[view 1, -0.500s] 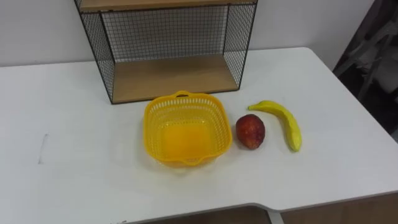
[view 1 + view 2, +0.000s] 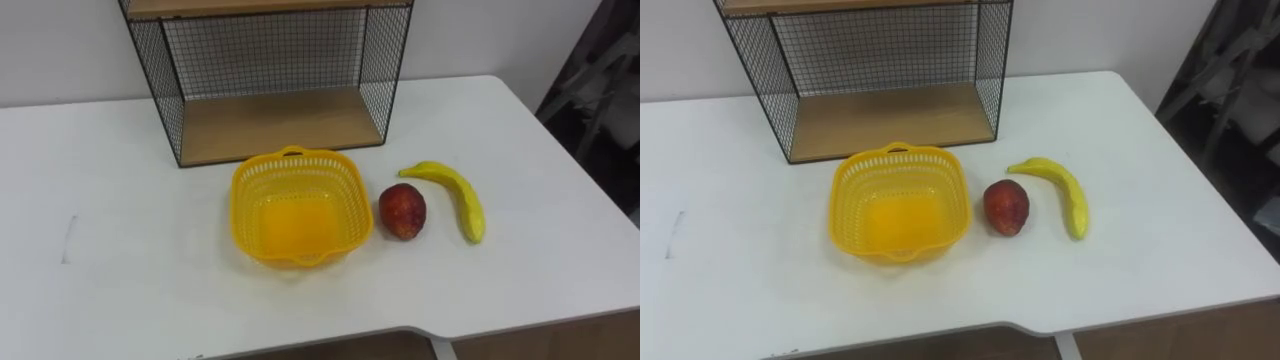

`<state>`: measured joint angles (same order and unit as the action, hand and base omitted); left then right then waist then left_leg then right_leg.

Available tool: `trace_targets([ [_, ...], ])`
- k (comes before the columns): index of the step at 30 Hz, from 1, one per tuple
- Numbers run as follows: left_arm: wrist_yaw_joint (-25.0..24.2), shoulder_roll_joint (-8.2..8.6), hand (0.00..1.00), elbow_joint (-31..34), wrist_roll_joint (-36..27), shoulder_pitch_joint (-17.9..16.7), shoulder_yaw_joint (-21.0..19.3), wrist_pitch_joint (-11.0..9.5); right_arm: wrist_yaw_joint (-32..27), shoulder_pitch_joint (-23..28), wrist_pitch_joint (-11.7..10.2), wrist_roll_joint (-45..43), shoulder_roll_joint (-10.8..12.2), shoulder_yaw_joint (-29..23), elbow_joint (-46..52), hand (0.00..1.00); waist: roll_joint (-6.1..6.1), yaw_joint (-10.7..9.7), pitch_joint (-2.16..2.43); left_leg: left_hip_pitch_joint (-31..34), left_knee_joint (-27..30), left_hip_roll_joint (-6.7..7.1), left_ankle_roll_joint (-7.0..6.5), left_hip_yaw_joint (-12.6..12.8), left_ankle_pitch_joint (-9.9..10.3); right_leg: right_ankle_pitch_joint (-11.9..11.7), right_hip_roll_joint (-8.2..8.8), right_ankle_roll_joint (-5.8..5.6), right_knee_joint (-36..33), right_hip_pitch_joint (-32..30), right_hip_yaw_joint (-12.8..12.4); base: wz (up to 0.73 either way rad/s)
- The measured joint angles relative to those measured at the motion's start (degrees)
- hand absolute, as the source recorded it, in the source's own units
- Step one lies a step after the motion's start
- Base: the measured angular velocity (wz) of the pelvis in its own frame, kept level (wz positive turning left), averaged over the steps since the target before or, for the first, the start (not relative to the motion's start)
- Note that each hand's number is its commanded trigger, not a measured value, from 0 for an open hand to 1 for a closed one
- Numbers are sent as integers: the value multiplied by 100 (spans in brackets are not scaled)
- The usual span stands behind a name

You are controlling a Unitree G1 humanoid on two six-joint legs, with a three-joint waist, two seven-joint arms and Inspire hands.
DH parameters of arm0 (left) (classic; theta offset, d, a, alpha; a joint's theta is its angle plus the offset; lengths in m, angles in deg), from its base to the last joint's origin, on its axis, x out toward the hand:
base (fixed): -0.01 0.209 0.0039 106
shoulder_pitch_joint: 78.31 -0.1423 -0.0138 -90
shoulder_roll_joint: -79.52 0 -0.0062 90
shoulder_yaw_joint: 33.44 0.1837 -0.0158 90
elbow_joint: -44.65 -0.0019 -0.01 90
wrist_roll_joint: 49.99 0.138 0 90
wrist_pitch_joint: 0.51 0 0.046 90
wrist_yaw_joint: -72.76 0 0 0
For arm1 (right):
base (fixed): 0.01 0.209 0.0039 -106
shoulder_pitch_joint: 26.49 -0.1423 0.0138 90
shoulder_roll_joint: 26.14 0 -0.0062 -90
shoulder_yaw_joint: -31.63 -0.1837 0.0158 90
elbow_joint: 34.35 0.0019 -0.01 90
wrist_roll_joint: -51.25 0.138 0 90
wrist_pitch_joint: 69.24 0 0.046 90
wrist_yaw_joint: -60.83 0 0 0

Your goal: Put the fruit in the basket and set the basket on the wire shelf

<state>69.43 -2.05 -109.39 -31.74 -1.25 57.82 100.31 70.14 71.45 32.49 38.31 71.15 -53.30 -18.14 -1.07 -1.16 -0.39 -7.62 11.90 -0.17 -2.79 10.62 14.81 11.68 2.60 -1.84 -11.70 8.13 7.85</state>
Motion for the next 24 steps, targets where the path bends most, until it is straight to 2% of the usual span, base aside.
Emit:
trace_targets([
  [3, -7, -5, 0, -8, -5, -9, -1, -12, -195, -2, -25, 400, -2, -222, -10, 0, -1, -10, -1, 16, 4, 2, 0, -8, 0, 1, 1, -1, 0, -10, 2, 0],
  [7, 0, -4, 0, -1, -7, -4, -4, -49, -387, -2, -39, 921, -1, -261, -9, 0, -5, -14, 2, 81, 55, 0, 0, -24, 3, 3, 1, 0, 1, -45, 10, 1],
  [16, 12, 5, 0, 42, -5, -112, -458, -66, -901, 267, -17, 2452, 22, -894, -48, 0, -52, -24, 4, 66, 89, 13, 2, 25, 3, 98, 19, 20, -82, -83, -112, -3],
  [19, 28, -2, 0, 156, -61, -201, -486, -91, -1179, 418, -16, 3428, 21, -945, -47, 0, -51, -72, 3, 16, 79, 13, 3, 30, 3, 107, 12, 21, -4, -21, -129, -2],
  [22, 48, 0, 0, 165, -58, -216, -604, -129, -1388, 503, -74, 4582, 21, -1328, -42, 0, -49, -101, 1, 16, 77, 13, 4, 29, 3, 106, 4, 21, 5, -22, -156, 0],
  [24, 48, -15, 0, 183, -80, -239, -669, -165, -1465, 476, -267, 5966, 18, -1678, -43, 0, -53, -209, 1, 19, 85, 13, 5, 28, 4, 106, 2, 21, 11, -20, -151, 0],
])
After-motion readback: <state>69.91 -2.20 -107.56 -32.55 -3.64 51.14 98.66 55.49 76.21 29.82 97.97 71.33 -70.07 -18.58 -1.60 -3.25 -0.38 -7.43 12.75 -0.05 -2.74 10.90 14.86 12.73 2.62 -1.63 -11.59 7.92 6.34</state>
